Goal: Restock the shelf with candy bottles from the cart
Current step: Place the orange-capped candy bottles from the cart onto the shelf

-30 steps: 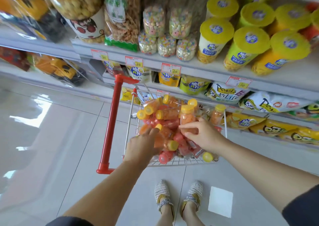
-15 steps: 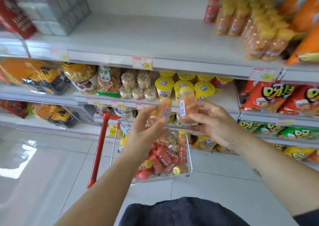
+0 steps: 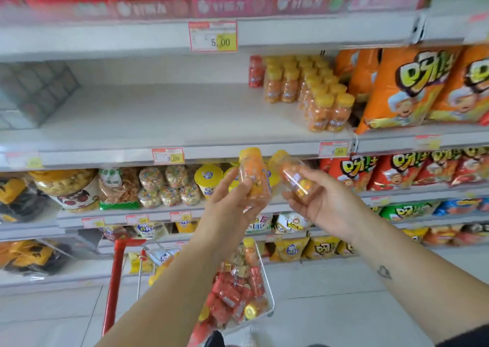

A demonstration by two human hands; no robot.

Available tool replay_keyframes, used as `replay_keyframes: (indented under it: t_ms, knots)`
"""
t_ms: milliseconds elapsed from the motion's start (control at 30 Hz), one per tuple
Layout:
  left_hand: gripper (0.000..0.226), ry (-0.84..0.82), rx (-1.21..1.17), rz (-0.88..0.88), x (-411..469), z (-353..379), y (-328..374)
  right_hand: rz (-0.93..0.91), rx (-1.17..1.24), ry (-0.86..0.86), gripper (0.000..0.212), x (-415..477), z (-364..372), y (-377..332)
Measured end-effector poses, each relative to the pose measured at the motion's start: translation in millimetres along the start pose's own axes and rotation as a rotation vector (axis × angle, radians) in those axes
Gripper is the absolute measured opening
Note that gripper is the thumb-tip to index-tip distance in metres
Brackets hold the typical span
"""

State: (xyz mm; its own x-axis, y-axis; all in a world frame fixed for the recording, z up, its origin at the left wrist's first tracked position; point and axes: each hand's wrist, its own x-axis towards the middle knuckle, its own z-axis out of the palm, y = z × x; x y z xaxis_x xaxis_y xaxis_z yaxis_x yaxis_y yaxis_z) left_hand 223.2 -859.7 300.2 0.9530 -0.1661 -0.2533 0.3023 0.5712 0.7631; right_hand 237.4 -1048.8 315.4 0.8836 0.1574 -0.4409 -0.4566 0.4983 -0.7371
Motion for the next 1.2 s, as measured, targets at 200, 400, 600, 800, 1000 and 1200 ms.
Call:
replay_keyframes:
  t_ms: [200, 400, 600, 800, 1000, 1200]
  knots:
    - [0.05, -0.057, 0.022, 0.013, 58.7, 13.3, 33.4, 0.002, 0.053, 0.088, 0.025, 33.7, 14.4, -25.5]
    - [0.051, 0.026, 0.318, 0.103, 117.5, 28.3, 44.9, -0.176, -0.086, 0.013, 0.021, 76.8, 23.8, -49.5]
    - [0.069, 0.086, 0.614, 0.299, 180.2, 40.0, 59.4, -0.461, -0.596, 0.188, 0.03, 129.3, 26.4, -93.3]
    - [0.067, 0.178, 0.766, 0.332, 222.1, 47.1, 58.8, -0.531, -1.11, 0.36, 0.03, 202.2, 28.3, -102.9]
    - [0.07, 0.211, 0.89, 0.354, 246.1, 36.0, 50.2, -0.528, -1.281, 0.523, 0.039, 248.6, 15.2, -96.0]
    - [0.079, 0.205, 1.013, 0.353, 264.1, 29.2, 46.6, -0.497, -1.212, 0.53, 0.061, 253.2, 11.5, -93.4]
